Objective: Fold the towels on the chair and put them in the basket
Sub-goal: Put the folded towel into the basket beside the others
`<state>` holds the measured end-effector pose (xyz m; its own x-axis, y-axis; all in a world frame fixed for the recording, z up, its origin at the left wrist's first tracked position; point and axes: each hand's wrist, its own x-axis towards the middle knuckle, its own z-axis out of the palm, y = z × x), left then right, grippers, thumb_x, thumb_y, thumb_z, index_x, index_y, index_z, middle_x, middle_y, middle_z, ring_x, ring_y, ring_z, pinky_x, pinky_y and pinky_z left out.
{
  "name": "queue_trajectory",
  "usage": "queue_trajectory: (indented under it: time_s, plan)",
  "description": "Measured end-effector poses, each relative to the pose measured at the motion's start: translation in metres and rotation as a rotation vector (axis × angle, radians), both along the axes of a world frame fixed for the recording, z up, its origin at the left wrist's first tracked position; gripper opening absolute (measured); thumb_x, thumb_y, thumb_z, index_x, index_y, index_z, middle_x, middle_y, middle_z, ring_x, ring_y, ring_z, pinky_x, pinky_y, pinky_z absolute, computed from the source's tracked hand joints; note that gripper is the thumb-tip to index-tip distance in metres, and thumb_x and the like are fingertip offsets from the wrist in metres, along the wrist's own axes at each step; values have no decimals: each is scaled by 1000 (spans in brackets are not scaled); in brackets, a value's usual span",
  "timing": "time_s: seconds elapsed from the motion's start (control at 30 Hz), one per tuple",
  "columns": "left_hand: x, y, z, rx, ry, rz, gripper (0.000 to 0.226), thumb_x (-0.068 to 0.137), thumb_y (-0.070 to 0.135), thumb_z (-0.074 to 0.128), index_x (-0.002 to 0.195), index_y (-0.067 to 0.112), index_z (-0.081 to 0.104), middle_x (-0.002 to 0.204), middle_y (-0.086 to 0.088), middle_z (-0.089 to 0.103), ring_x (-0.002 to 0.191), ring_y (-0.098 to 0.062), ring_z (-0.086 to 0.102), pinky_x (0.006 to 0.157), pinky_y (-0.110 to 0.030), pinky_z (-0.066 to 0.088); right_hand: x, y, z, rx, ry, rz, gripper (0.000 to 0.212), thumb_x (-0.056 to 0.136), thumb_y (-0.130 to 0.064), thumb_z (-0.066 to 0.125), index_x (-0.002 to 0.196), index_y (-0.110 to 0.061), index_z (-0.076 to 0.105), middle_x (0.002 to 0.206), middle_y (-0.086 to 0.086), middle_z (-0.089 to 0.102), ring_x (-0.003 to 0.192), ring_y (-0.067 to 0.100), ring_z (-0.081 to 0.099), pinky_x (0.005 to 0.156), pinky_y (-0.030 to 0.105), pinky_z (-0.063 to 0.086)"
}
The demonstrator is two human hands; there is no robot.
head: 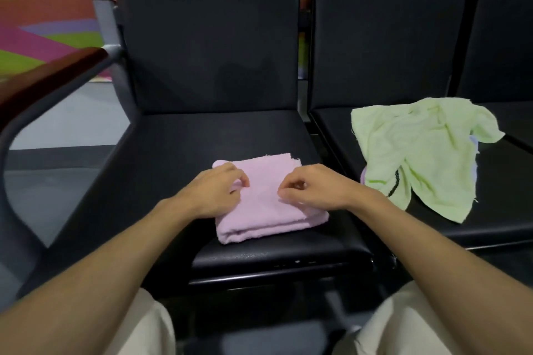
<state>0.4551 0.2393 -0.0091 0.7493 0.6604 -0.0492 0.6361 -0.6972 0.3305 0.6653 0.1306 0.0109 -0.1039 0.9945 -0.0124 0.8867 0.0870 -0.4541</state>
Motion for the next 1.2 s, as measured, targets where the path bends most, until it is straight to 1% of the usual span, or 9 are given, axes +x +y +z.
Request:
queue_trajectory:
  time_s: [0.1,0.2,0.3,0.47,0.67,0.8,0.93,1.07,1.2]
  plan:
    - [-21,-3,5,163,72,-5,27,92,33,44,114,33,59,111,12,52,107,-9,47,107,-31,28,-16,10,0,-51,-198,22,27,97,-45,44,72,-45,55,80,-14,54,91,12,51,88,38,38]
    - [-43,-11,7,184,73,-39,31,90,45,36,110,35,58,97,14,47,98,-6,41,103,-31,28,-35,23,1,-123,-313,3,36,99,-53,29,107,-44,63,115,-10,55,117,10,43,97,40,24]
    - [-70,-14,7,18,-75,-97,19,93,43,50,106,32,58,99,15,53,97,-2,45,94,-29,40,-55,37,-4,-166,-344,27,45,99,-54,26,139,-42,44,150,-12,36,139,2,23,114,42,6]
    - [-102,0,2,-96,-57,-151,43,79,45,71,115,36,51,117,17,46,113,0,34,101,-18,31,-70,56,-16,-128,-302,29,51,97,-53,40,146,-43,32,160,-11,15,148,9,3,116,40,-4]
    - [-108,24,-12,-112,-150,-177,37,85,27,62,118,42,52,119,21,44,120,0,41,106,-23,33,-55,34,-7,71,-147,76,32,85,-58,58,104,-32,56,112,-11,43,107,10,35,102,33,34]
    - [-95,29,-12,-41,-251,-128,25,87,26,52,108,39,54,106,26,51,104,4,49,93,-19,38,-47,16,-11,-112,-210,116,65,65,-77,60,114,-36,46,115,-13,42,110,8,37,100,29,34]
    - [-82,28,-8,-94,-337,-35,22,91,9,56,98,30,59,97,19,60,91,1,54,82,-19,41,-44,15,-15,-19,-188,58,59,70,-52,77,118,-31,51,116,-9,50,110,12,44,95,30,41]
    - [-79,23,-5,-238,-402,55,12,89,28,49,96,34,57,97,14,61,93,-8,56,87,-28,43,-41,11,-2,59,-191,-26,35,80,-26,64,115,-30,56,100,-7,61,97,20,56,84,36,47]
    - [-81,12,1,-288,-476,60,16,100,23,45,107,35,52,115,12,58,109,-8,53,93,-20,40,-37,-1,5,42,91,-67,25,78,-24,65,99,-36,59,79,-12,62,73,9,54,69,28,44]
